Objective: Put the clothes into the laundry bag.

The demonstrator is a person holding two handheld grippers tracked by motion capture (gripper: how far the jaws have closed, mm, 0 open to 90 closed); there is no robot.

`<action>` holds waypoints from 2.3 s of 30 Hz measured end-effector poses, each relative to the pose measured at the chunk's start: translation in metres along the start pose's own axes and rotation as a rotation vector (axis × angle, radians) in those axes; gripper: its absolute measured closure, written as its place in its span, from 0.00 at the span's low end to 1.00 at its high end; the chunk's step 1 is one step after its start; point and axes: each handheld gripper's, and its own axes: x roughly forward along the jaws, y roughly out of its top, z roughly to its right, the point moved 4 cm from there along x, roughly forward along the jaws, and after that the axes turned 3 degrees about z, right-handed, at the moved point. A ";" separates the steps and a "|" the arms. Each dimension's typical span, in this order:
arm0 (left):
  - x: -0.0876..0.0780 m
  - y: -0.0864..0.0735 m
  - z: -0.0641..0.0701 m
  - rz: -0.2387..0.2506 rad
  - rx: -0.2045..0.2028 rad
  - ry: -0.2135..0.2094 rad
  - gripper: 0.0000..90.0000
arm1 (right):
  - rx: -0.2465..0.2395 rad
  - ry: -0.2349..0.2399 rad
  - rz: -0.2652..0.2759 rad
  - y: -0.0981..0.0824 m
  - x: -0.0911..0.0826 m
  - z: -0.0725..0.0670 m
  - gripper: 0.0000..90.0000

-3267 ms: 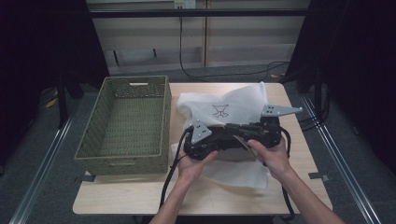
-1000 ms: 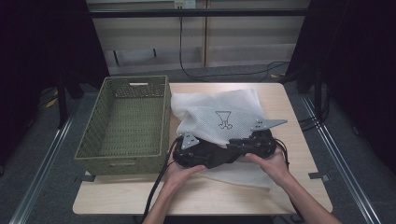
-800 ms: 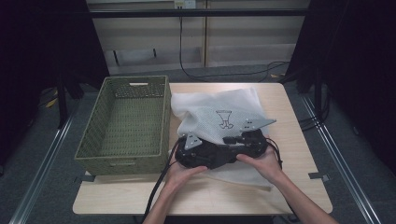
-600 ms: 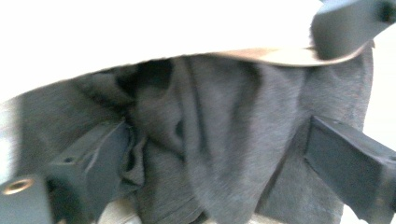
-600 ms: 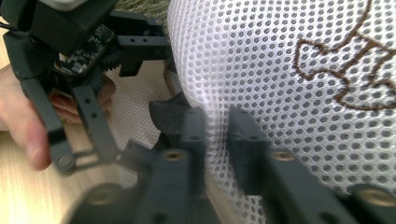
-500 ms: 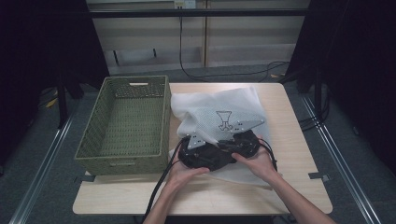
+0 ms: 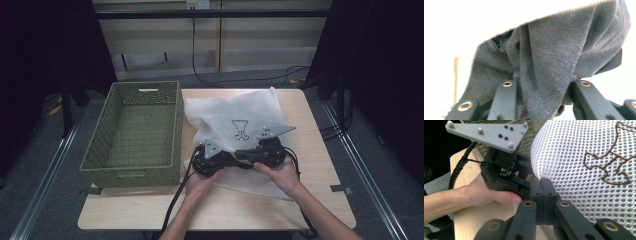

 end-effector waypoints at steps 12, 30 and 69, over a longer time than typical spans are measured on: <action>-0.044 0.086 0.009 0.226 -0.094 -0.030 0.81 | -0.045 0.074 0.231 0.079 -0.044 -0.031 1.00; 0.000 0.043 0.008 0.103 -0.051 -0.029 0.81 | 0.013 0.054 0.123 0.030 -0.034 -0.015 1.00; -0.031 0.010 0.008 0.079 -0.006 -0.134 0.38 | 0.082 0.039 0.097 0.001 -0.024 0.006 1.00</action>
